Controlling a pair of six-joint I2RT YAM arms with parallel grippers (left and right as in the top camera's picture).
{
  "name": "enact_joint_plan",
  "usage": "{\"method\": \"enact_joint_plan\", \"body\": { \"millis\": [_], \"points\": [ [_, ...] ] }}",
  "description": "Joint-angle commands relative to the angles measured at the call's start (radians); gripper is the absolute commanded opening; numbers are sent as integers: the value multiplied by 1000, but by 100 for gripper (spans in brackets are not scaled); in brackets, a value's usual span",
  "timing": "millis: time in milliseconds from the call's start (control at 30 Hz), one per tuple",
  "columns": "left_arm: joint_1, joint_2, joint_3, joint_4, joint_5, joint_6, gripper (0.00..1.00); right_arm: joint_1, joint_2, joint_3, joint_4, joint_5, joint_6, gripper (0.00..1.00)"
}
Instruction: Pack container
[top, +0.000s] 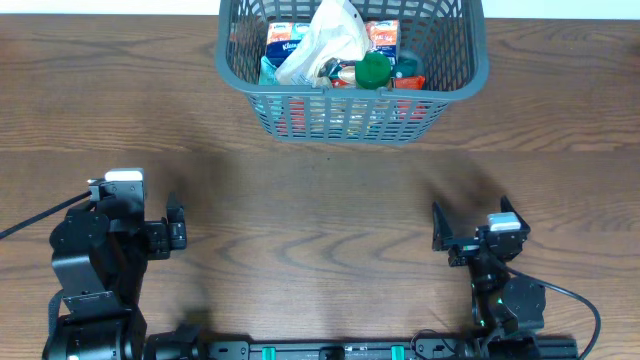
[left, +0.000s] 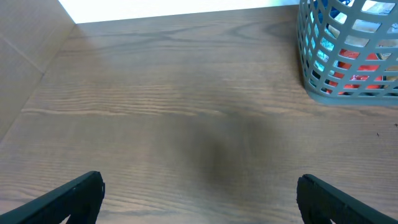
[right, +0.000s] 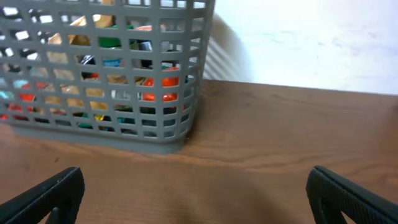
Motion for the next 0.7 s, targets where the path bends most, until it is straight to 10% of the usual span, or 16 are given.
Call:
{"method": "enact_joint_plan", "body": {
  "millis": [0, 667],
  "points": [
    [-4, -1, 1, 4, 10, 13, 99, -7, -10, -8, -3, -27, -89, 99],
    [-4, -1, 1, 4, 10, 13, 99, -6, -10, -8, -3, -26, -92, 99]
  ]
}}
